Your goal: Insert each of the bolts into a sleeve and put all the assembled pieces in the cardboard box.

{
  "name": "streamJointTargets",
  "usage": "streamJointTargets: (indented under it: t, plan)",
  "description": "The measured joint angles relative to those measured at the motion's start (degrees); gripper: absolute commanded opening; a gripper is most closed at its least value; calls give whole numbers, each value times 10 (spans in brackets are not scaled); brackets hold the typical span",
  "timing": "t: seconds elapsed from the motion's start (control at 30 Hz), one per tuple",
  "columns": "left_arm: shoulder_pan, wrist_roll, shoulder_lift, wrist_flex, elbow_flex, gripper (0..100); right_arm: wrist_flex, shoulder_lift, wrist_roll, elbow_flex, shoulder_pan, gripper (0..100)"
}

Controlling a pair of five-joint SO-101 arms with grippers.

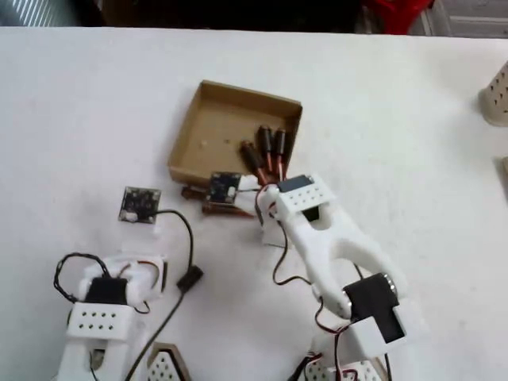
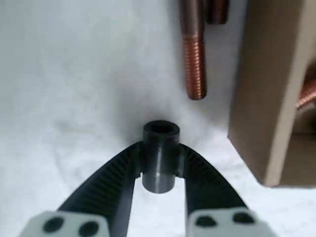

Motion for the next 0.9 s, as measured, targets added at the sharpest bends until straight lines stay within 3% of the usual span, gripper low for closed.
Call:
streamJointTargets:
  t: [0.23,0.5,0.6,0.9]
  plan:
    - [0,0,0,0,0,24,22,-18,-30,2,-1,17]
    - [0,0,0,-18,0,24,61,-109,-245,19,4,17]
    - [0,3,0,-18,0,24,52,-110,-292,43,17,17]
    - [24,136,0,-18,-60,24,-29,-110,-326,107,38,17]
